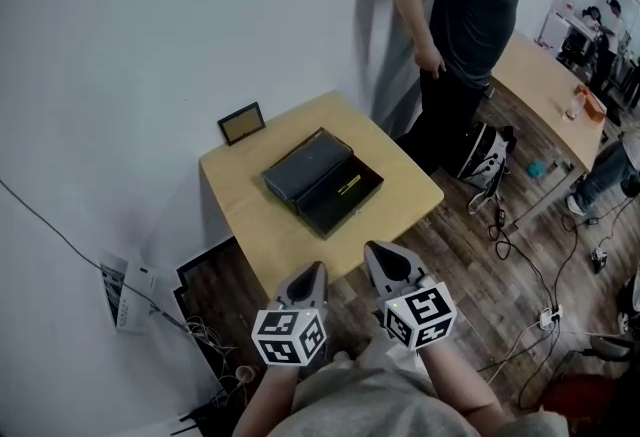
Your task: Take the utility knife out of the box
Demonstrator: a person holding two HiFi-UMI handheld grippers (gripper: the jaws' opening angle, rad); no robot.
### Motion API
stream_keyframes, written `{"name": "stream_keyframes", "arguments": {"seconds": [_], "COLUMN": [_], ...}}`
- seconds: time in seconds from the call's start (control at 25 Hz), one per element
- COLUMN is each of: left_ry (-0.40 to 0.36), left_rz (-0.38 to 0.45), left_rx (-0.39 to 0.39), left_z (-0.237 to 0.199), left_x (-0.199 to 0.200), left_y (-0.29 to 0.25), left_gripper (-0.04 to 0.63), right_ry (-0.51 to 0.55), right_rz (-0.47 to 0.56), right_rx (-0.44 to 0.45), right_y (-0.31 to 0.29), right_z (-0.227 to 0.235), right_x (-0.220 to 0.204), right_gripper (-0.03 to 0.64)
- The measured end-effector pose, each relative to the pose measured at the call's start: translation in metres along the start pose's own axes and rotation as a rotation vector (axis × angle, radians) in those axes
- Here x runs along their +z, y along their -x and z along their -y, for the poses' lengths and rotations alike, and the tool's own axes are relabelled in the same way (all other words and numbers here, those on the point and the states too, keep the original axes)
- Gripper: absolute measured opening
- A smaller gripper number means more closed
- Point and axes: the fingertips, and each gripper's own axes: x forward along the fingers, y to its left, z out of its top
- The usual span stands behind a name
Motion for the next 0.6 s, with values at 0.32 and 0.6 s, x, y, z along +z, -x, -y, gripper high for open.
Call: {"name": "stream_keyframes", "arguments": {"seconds": [0.32,0.6], "left_ry": [0.019,0.074], "left_rz": [-0.010,0.023], "left_rx": [0.048,0.138], "left_z": [-0.019,-0.034], "left_x": [0.005,0.028], "left_y": [-0.029,-0.071], "left_gripper": [0.003,0.003], "right_ry": [-0.027,0.029], "right_rz": [-0.013,-0.052], "right_rx": [0.011,0.111], "right_y": [-0.033,-0.077], "right_z": [0.039,0.075], "right_x": [-0.002,0.012], "right_gripper": [0.001,0.001]}}
